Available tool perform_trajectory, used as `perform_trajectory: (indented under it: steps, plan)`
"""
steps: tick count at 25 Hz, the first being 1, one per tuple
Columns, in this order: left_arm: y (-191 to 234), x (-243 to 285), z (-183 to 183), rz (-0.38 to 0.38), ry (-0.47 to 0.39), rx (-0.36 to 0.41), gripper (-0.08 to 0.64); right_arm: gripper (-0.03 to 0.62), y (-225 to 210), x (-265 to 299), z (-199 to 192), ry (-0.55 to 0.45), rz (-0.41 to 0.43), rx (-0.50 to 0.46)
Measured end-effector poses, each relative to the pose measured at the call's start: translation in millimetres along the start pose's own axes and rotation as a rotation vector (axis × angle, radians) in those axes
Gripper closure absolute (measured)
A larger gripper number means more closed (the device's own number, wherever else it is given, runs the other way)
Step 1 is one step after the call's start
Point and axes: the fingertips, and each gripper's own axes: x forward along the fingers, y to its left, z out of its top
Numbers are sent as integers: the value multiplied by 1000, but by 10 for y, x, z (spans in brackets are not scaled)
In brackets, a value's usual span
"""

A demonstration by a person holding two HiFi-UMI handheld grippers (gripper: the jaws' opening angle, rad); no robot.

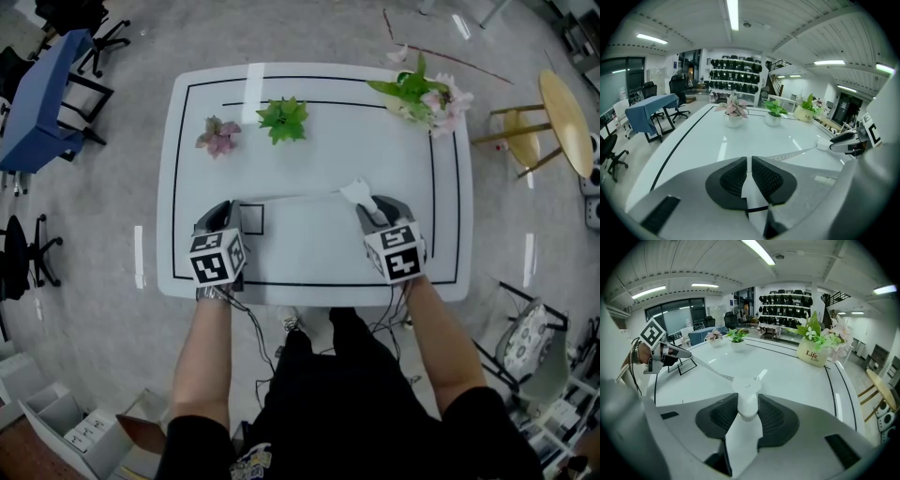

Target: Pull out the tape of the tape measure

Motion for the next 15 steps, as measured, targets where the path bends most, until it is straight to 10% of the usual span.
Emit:
perform_trajectory:
  steps: [15]
  plan:
    - [-2,93,-107,-5,32,35,525,460,53,126,-127,32,-8,3]
